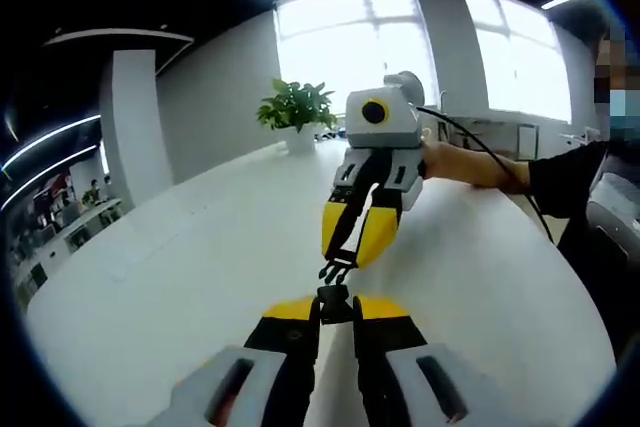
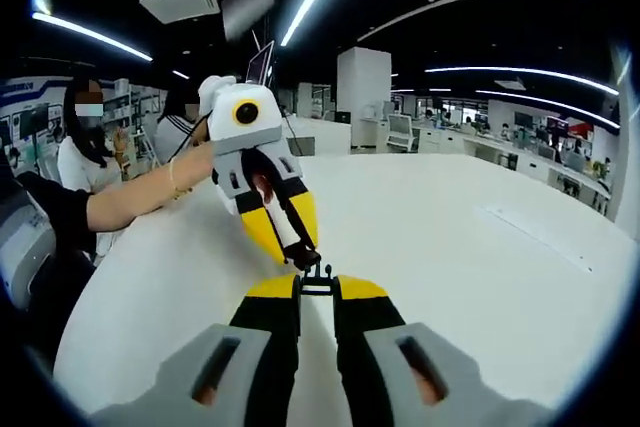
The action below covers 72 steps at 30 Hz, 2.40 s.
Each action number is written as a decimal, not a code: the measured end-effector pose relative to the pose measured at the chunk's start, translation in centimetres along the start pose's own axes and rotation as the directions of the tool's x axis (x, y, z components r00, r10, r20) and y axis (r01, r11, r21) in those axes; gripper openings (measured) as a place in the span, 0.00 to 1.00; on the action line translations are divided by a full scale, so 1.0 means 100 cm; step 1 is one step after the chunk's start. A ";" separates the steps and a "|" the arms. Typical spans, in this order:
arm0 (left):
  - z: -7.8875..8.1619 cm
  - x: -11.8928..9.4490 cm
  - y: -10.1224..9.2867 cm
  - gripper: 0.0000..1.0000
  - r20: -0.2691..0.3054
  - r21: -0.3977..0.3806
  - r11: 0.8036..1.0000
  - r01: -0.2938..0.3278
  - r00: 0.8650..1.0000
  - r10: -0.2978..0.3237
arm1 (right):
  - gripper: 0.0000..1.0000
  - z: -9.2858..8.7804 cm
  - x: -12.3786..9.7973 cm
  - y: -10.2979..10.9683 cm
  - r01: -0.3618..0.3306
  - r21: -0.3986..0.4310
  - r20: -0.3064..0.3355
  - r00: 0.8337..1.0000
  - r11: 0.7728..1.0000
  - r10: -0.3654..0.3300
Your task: Snap the two parts of the plastic buckle together until the buckle closes and remains connected.
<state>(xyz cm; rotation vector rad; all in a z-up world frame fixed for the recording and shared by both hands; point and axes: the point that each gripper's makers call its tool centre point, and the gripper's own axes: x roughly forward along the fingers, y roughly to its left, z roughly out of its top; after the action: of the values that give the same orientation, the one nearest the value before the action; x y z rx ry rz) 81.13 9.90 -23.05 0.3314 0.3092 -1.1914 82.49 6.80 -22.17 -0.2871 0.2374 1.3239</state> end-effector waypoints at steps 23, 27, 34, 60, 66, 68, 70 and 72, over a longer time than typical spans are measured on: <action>0.000 -0.001 -0.016 0.13 -0.004 0.037 0.996 0.080 0.997 -0.079 | 0.13 0.003 -0.002 0.023 -0.110 -0.120 0.007 0.994 0.987 0.112; 0.000 -0.001 -0.017 0.13 -0.006 0.040 0.995 0.090 0.996 -0.090 | 0.13 0.004 -0.004 0.023 -0.126 -0.128 0.012 0.992 0.984 0.129; -0.001 -0.001 -0.020 0.13 -0.007 0.043 0.995 0.095 0.995 -0.095 | 0.13 0.003 -0.005 0.025 -0.144 -0.146 0.006 0.989 0.979 0.147; -0.008 0.001 -0.019 0.13 -0.037 0.036 0.994 0.100 0.994 -0.099 | 0.13 -0.002 -0.007 0.032 -0.181 -0.177 -0.022 0.983 0.967 0.180; -0.009 0.002 -0.021 0.13 -0.048 0.042 0.993 0.109 0.993 -0.107 | 0.13 -0.002 -0.006 0.034 -0.187 -0.180 -0.027 0.982 0.966 0.185; -0.009 0.002 -0.023 0.13 -0.048 0.047 0.993 0.111 0.993 -0.109 | 0.13 -0.003 -0.006 0.035 -0.189 -0.183 -0.031 0.982 0.965 0.186; -0.008 0.002 -0.024 0.13 -0.049 0.052 0.992 0.113 0.993 -0.111 | 0.13 -0.002 -0.006 0.035 -0.190 -0.183 -0.028 0.982 0.965 0.188; -0.008 0.002 -0.025 0.13 -0.051 0.055 0.992 0.115 0.992 -0.112 | 0.13 -0.002 -0.006 0.035 -0.192 -0.184 -0.031 0.981 0.964 0.190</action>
<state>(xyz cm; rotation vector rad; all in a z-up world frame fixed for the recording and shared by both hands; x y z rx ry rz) 78.84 9.25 -24.10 0.3969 0.3393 -1.3073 78.94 6.92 -22.44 -0.4399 0.1546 1.5392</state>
